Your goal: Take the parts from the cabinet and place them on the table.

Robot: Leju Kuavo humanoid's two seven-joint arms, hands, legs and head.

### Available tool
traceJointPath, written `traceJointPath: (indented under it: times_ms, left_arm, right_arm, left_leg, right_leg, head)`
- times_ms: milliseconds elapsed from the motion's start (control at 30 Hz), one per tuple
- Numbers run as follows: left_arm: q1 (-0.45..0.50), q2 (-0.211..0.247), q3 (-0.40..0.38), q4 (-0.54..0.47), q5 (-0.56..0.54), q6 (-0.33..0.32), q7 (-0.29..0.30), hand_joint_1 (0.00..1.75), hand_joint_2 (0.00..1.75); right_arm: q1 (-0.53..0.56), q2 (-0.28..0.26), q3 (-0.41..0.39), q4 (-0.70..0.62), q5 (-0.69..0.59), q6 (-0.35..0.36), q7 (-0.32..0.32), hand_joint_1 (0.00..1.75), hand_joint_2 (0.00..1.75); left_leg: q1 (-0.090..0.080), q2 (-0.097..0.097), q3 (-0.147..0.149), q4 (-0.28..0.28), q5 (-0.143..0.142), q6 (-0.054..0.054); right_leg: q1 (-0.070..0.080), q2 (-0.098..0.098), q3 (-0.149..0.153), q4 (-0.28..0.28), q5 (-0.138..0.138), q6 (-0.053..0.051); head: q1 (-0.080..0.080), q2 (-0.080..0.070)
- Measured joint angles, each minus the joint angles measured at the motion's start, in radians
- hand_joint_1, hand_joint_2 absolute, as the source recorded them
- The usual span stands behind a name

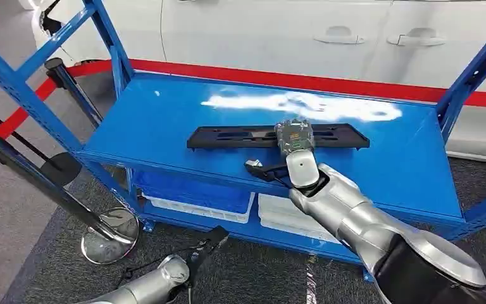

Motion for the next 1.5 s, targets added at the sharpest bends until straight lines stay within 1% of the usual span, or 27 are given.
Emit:
traceJointPath:
  times_ms: [33,67,133,167,200,300,333,400,500,533,567,633,667,700,733,800,867,900,967,1033,1100,1167,1200,1333,1367,1400,1500]
  left_arm:
    - [0.002,0.000,0.000,0.000,0.001,0.001,0.000,0.00,0.00]
    - [0.003,0.000,0.000,0.000,0.001,0.002,0.000,0.00,0.00]
    - [0.000,0.000,0.000,0.000,0.001,0.003,0.000,0.00,0.00]
    - [-0.002,0.001,0.000,0.000,0.002,0.005,0.000,0.00,0.00]
    - [-0.004,0.001,0.000,0.000,0.002,0.007,-0.001,0.00,0.00]
    - [-0.005,0.003,0.000,0.000,0.006,0.012,-0.002,0.00,0.00]
    - [-0.004,0.002,0.000,0.000,0.007,0.014,-0.003,0.00,0.00]
    - [-0.005,0.001,0.000,0.000,0.008,0.016,-0.003,0.00,0.00]
    - [-0.003,0.001,0.000,0.000,0.009,0.016,-0.003,0.00,0.00]
    - [-0.002,0.002,0.000,0.000,0.010,0.017,-0.003,0.00,0.00]
    - [-0.001,0.002,0.000,0.000,0.010,0.017,-0.003,0.00,0.00]
    - [0.000,0.001,0.000,0.000,0.011,0.017,-0.003,0.00,0.00]
    - [0.000,0.001,0.000,0.000,0.012,0.017,-0.003,0.00,0.00]
    - [-0.002,0.003,0.000,0.000,0.012,0.018,-0.003,0.00,0.00]
    - [-0.002,0.003,0.000,0.000,0.013,0.018,-0.003,0.00,0.00]
    - [0.000,0.003,0.000,0.000,0.018,0.020,-0.003,0.00,0.00]
    - [0.002,0.004,0.000,0.000,0.020,0.024,-0.006,0.00,0.00]
    - [0.001,0.004,0.000,0.000,0.021,0.026,-0.008,0.00,0.00]
    - [0.001,0.005,0.000,0.000,0.021,0.039,-0.018,0.00,0.00]
    - [0.004,0.005,-0.001,0.000,0.014,0.055,-0.024,0.00,0.00]
    - [0.003,0.007,-0.016,0.000,-0.008,0.081,-0.029,0.00,0.00]
    - [0.001,0.010,-0.032,0.000,-0.020,0.109,-0.037,0.00,0.00]
    - [0.000,0.013,-0.032,0.000,-0.021,0.122,-0.041,0.00,0.00]
    - [-0.001,0.019,-0.039,0.000,-0.030,0.184,-0.061,0.00,0.00]
    - [-0.001,0.022,-0.048,0.000,-0.031,0.203,-0.066,0.00,0.00]
    - [0.002,0.024,-0.052,0.000,-0.031,0.217,-0.074,0.00,0.00]
    - [0.005,0.026,-0.052,0.000,-0.027,0.239,-0.093,0.00,0.00]
  right_arm:
    - [0.000,0.000,-0.002,0.000,0.000,0.000,0.000,1.52,1.75]
    - [0.000,0.000,-0.002,0.000,0.000,0.000,0.000,1.52,1.75]
    - [-0.001,0.000,-0.004,0.000,0.000,0.000,0.000,1.55,1.75]
    - [-0.002,0.000,-0.005,0.000,0.000,0.000,0.000,1.55,1.75]
    - [-0.003,-0.001,-0.005,0.000,0.000,0.000,-0.001,1.59,1.75]
    - [-0.002,-0.002,-0.005,0.000,0.000,0.000,-0.003,1.64,1.75]
    - [-0.002,-0.003,-0.006,0.000,0.000,0.000,-0.003,1.69,1.75]
    - [0.000,-0.008,-0.009,0.000,-0.001,0.000,-0.010,1.75,1.75]
    - [0.007,-0.011,-0.011,0.000,-0.010,-0.010,-0.021,1.75,1.75]
    - [0.010,-0.012,-0.011,0.000,-0.012,-0.016,-0.024,1.75,1.75]
    - [0.011,-0.012,-0.011,0.000,-0.013,-0.025,-0.031,1.75,1.75]
    - [0.011,-0.012,-0.014,0.000,-0.021,-0.047,-0.046,1.75,1.75]
    - [0.011,-0.012,-0.015,-0.001,-0.028,-0.061,-0.058,1.75,1.75]
    - [0.012,-0.011,-0.018,-0.002,-0.034,-0.078,-0.070,1.71,1.75]
    - [0.012,-0.009,-0.021,-0.008,-0.040,-0.094,-0.080,1.73,1.75]
    - [0.016,-0.009,-0.025,-0.011,-0.061,-0.131,-0.107,1.71,1.75]
    - [0.016,-0.006,-0.035,-0.018,-0.083,-0.163,-0.133,1.66,1.75]
    - [0.016,-0.005,-0.040,-0.022,-0.092,-0.179,-0.144,1.68,1.75]
    - [0.017,-0.001,-0.054,-0.028,-0.115,-0.221,-0.175,1.68,1.75]
    - [0.020,0.003,-0.068,-0.036,-0.140,-0.259,-0.206,1.68,1.75]
    - [0.024,0.008,-0.086,-0.048,-0.172,-0.303,-0.245,1.69,1.75]
    - [0.023,0.015,-0.116,-0.068,-0.193,-0.353,-0.282,1.69,1.75]
    - [0.022,0.016,-0.129,-0.077,-0.203,-0.377,-0.297,1.69,1.75]
    - [0.024,0.020,-0.169,-0.142,-0.249,-0.450,-0.352,1.68,1.75]
    - [0.024,0.020,-0.178,-0.172,-0.256,-0.455,-0.356,1.68,1.75]
    - [0.027,0.018,-0.188,-0.199,-0.260,-0.464,-0.356,1.68,1.75]
    - [0.031,0.012,-0.209,-0.281,-0.265,-0.498,-0.355,1.68,1.75]
  left_leg:
    - [0.000,0.000,-0.008,0.013,0.008,0.002]
    - [-0.001,0.000,0.005,-0.023,0.039,0.008]
    - [-0.007,0.000,0.086,-0.195,0.133,0.027]
    - [-0.014,0.000,0.121,-0.279,0.151,0.040]
    - [-0.017,-0.001,0.140,-0.285,0.143,0.041]
    - [-0.021,-0.001,0.138,-0.305,0.143,0.042]
    - [-0.013,0.000,0.147,-0.324,0.153,0.047]
    - [-0.006,0.003,0.160,-0.341,0.161,0.052]
    - [-0.007,0.003,0.155,-0.336,0.161,0.053]
    - [-0.006,0.003,0.153,-0.332,0.159,0.053]
    - [-0.005,0.002,0.151,-0.327,0.157,0.053]
    - [0.001,0.000,0.149,-0.311,0.146,0.043]
    - [0.004,0.000,0.147,-0.299,0.139,0.037]
    - [-0.004,-0.002,0.136,-0.291,0.135,0.028]
    - [-0.004,-0.002,0.130,-0.282,0.135,0.027]
    - [-0.004,-0.004,0.130,-0.291,0.141,0.019]
    - [-0.001,-0.001,0.121,-0.278,0.128,0.012]
    - [-0.001,0.000,0.108,-0.247,0.104,0.007]
    - [0.001,0.000,0.042,-0.099,0.035,0.000]
    - [0.001,0.000,-0.015,0.010,0.010,0.001]
    - [-0.001,0.000,0.004,-0.046,0.065,0.012]
    - [-0.013,-0.001,0.086,-0.230,0.162,0.036]
    - [-0.015,-0.001,0.104,-0.265,0.153,0.046]
    - [-0.025,-0.001,0.119,-0.300,0.153,0.051]
    - [-0.011,0.001,0.135,-0.330,0.163,0.051]
    - [-0.011,0.003,0.145,-0.342,0.168,0.048]
    - [-0.009,0.004,0.150,-0.341,0.165,0.056]
  right_leg:
    - [0.002,0.000,0.000,0.000,0.000,-0.001]
    - [0.004,0.000,0.001,0.000,0.000,-0.001]
    - [0.008,0.001,0.006,0.000,-0.001,-0.002]
    - [0.006,0.001,0.006,-0.002,-0.001,-0.002]
    - [0.012,0.001,0.004,-0.003,0.000,0.000]
    - [0.007,0.001,0.001,-0.012,0.008,0.012]
    - [0.013,0.001,0.004,-0.013,0.007,0.018]
    - [0.016,-0.002,-0.025,0.070,-0.039,0.023]
    - [0.011,-0.003,-0.110,0.260,-0.132,0.033]
    - [0.007,-0.004,-0.123,0.282,-0.133,0.037]
    - [0.002,-0.004,-0.112,0.257,-0.110,0.040]
    - [-0.006,-0.004,-0.033,0.103,-0.027,0.047]
    - [-0.012,-0.004,0.001,0.023,-0.013,0.051]
    - [-0.003,0.000,0.015,0.021,-0.029,0.050]
    - [-0.003,0.003,0.007,0.020,-0.023,0.031]
    - [0.002,0.002,0.002,0.022,-0.023,0.019]
    - [-0.005,0.001,0.001,0.017,-0.017,0.006]
    - [-0.005,0.001,0.001,0.016,-0.016,0.003]
    - [-0.004,0.001,0.001,0.016,-0.016,-0.002]
    - [0.001,0.001,0.001,0.016,-0.017,-0.004]
    - [0.005,0.002,0.002,0.016,-0.018,-0.005]
    - [0.010,0.004,0.006,0.015,-0.020,-0.008]
    - [0.008,0.004,0.005,0.010,-0.020,-0.007]
    - [0.006,0.002,0.002,-0.001,-0.011,0.008]
    - [0.014,0.003,0.000,-0.002,-0.017,0.013]
    - [0.011,0.000,-0.005,0.015,-0.028,0.019]
    - [0.007,-0.001,-0.095,0.214,-0.120,0.028]
  head:
    - [0.000,0.000]
    - [0.000,0.000]
    - [0.000,0.000]
    - [0.002,0.000]
    - [0.002,0.000]
    - [-0.001,0.000]
    - [-0.001,0.000]
    - [0.002,0.000]
    - [0.003,0.000]
    - [0.003,0.000]
    - [0.004,0.000]
    - [0.004,0.000]
    - [0.004,0.000]
    - [0.006,0.000]
    - [0.005,0.000]
    - [0.006,0.000]
    - [0.005,0.000]
    - [0.001,0.000]
    - [0.001,0.000]
    - [0.000,0.000]
    - [0.000,0.000]
    - [0.000,0.000]
    - [0.004,0.000]
    - [-0.002,0.000]
    - [0.000,0.000]
    - [0.000,0.000]
    - [0.003,0.000]
